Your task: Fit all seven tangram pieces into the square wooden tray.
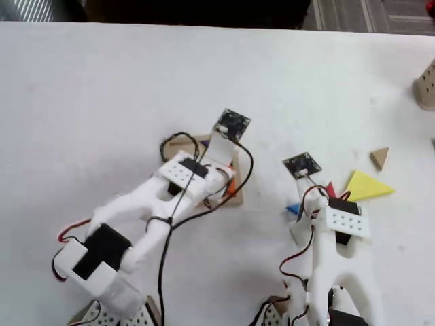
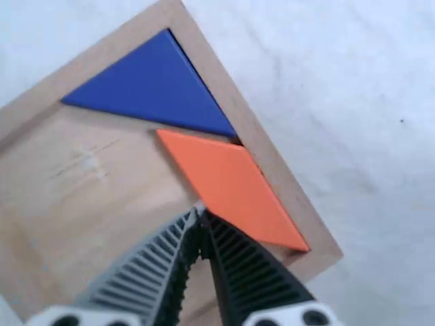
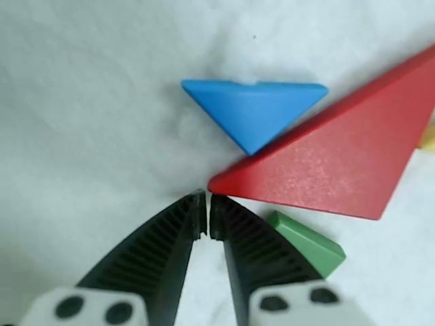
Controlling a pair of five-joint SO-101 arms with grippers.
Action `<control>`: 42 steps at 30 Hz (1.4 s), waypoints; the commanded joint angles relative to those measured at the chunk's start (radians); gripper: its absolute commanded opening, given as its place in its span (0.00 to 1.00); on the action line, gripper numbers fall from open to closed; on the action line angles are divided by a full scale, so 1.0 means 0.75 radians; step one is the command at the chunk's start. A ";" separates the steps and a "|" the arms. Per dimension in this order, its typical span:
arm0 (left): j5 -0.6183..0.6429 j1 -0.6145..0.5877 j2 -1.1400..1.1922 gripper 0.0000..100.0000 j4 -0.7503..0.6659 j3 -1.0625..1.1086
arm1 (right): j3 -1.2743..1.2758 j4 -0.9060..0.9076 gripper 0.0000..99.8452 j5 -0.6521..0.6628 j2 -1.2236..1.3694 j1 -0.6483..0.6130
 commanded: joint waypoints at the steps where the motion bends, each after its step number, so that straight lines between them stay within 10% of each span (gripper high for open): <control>1: 0.012 0.026 -0.013 0.02 -0.025 -0.076 | -0.008 -0.013 0.02 0.014 -0.021 0.005; 26: 0.020 -0.050 -0.015 0.02 -0.127 -0.113 | -0.008 -0.013 0.02 0.014 -0.021 0.005; 42: 0.068 0.114 -0.204 0.02 0.176 -0.010 | -0.008 -0.013 0.02 0.014 -0.021 0.005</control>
